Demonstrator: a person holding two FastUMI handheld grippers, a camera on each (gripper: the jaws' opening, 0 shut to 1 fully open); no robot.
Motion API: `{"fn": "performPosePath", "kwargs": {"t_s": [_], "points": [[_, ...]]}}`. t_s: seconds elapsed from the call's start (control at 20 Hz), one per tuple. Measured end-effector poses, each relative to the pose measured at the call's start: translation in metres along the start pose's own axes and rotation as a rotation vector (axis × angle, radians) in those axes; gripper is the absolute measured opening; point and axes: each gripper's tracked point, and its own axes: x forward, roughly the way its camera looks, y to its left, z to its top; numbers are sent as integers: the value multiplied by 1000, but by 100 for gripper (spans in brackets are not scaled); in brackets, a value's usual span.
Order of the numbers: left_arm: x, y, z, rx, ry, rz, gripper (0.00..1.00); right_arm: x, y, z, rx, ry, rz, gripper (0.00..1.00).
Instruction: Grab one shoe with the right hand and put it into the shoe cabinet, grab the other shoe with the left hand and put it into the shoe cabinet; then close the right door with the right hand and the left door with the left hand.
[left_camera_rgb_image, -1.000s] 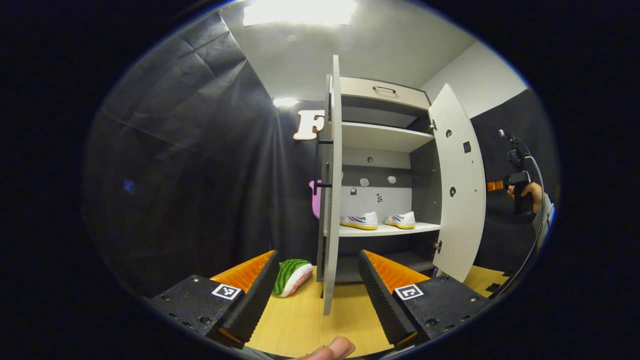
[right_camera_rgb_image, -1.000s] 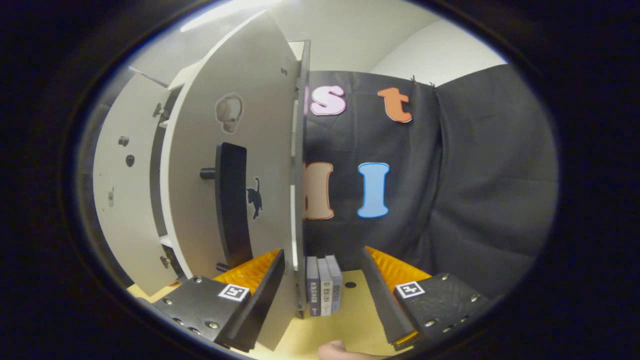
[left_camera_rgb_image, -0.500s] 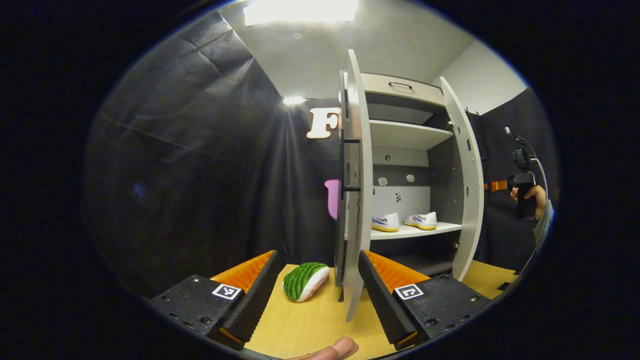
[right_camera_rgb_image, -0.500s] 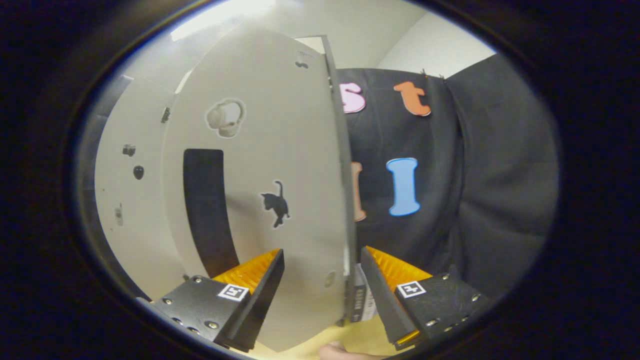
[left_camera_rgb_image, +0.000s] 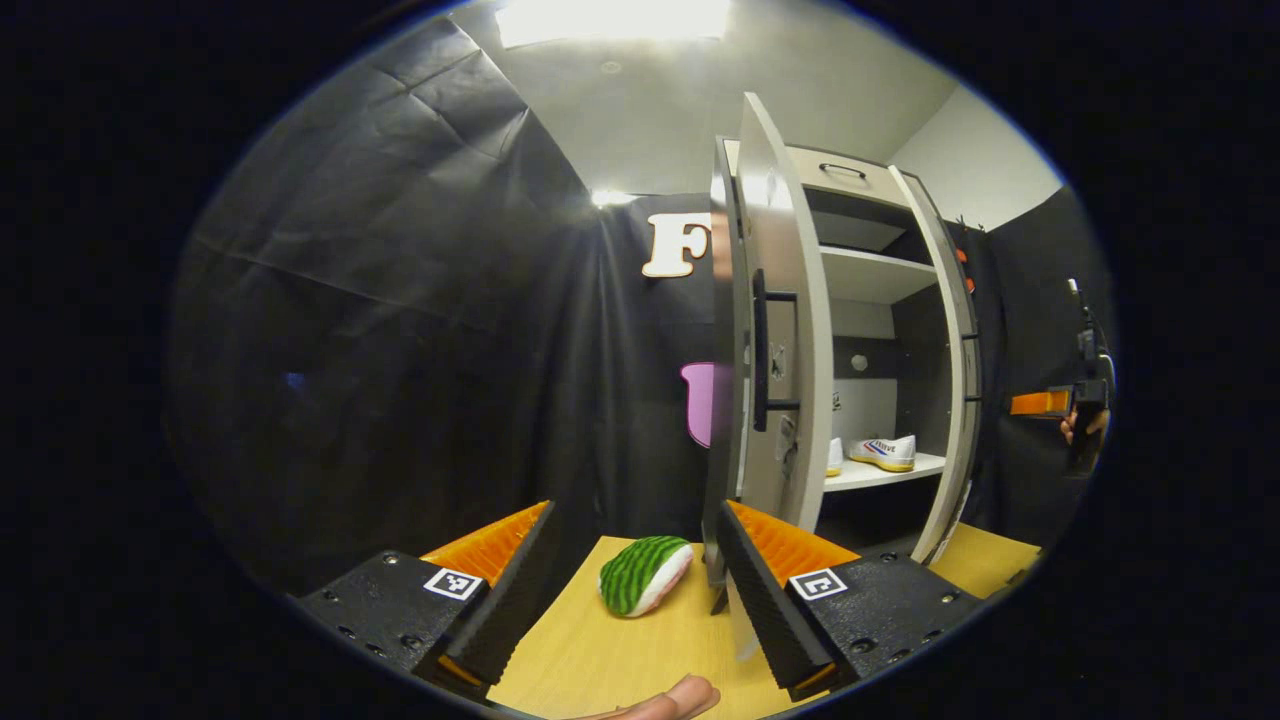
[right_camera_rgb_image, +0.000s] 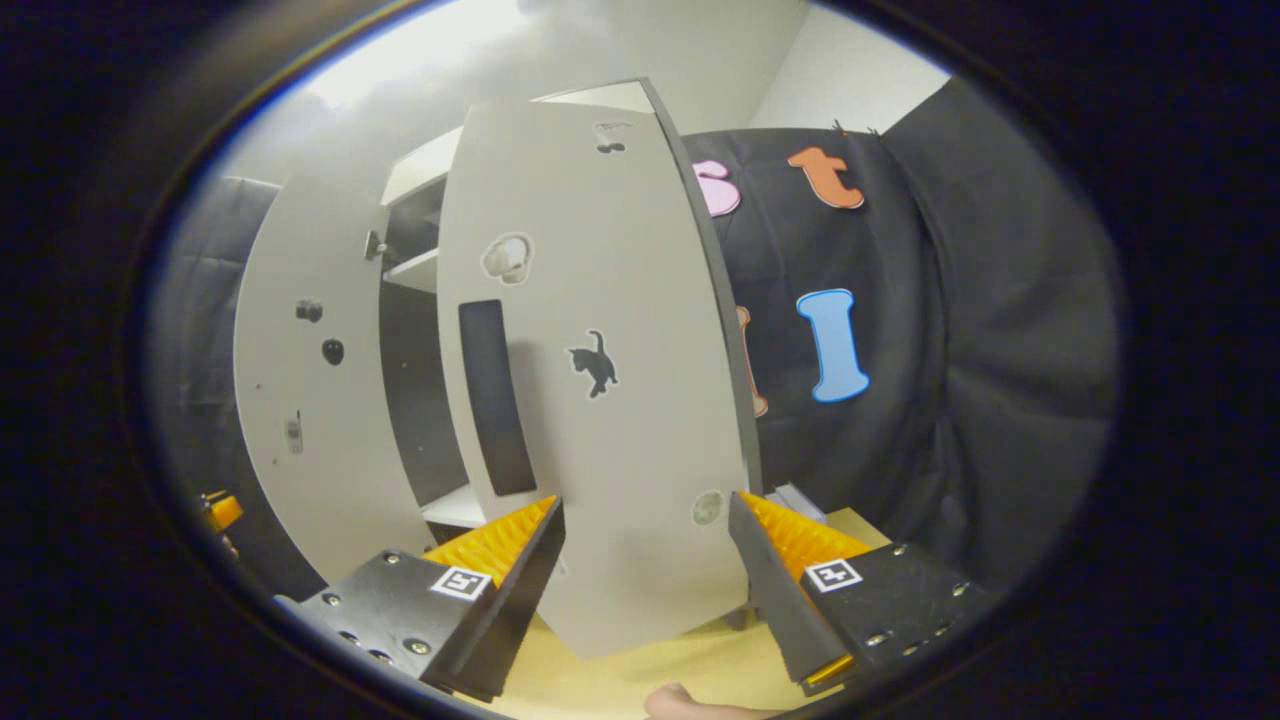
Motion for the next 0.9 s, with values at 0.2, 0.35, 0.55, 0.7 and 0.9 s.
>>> {"fn": "performPosePath", "kwargs": {"t_s": [0.2,0.35,0.55,0.7,0.9], "points": [[21,17,2,14,15,25,99,-44,2,-12,-50,-10,15,98],[37,30,4,21,44,50,96,-74,0,-32,-75,22,-4,94],[64,21,20,-49,58,12,95,-108,5,-50,-86,12,17,98],[76,14,38,-56,43,-19,92,-133,11,-61,-67,-6,18,99],[86,-7,49,-77,38,-48,96,-157,10,-56,-115,-73,-45,98]]}}
